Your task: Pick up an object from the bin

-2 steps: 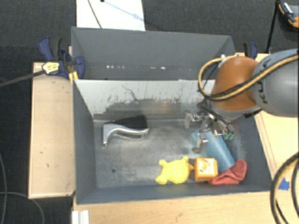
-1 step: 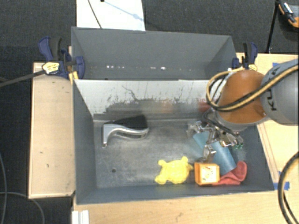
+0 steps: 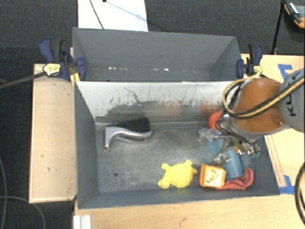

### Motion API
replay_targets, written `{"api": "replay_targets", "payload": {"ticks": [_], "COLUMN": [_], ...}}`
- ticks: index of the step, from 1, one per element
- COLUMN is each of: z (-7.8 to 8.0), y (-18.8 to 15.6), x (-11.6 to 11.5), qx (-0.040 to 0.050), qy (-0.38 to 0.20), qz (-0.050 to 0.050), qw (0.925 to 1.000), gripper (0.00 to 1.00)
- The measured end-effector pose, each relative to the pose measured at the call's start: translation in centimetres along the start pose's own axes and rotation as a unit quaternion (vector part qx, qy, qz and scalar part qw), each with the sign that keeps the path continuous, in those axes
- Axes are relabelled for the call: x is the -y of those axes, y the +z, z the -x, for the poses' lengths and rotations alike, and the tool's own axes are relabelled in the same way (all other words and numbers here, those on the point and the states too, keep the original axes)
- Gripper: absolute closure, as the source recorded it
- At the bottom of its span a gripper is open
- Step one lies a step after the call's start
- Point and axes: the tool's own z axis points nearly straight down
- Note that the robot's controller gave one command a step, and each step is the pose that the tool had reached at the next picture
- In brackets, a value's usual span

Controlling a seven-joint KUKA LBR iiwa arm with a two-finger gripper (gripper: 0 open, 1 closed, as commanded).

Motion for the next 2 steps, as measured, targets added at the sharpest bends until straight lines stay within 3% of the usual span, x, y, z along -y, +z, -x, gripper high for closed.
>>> {"api": "replay_targets", "payload": {"ticks": [1, 2], "z": [-2.2, -3.2], "y": [0.0, 0.0], "x": [-1.0, -0.7], "qx": [0.0069, 0.0128], "qy": [-0.084, -0.125], "qz": [-0.008, -0.009], "qw": [0.9964, 0.9920], "gripper": [0.00, 0.00]}}
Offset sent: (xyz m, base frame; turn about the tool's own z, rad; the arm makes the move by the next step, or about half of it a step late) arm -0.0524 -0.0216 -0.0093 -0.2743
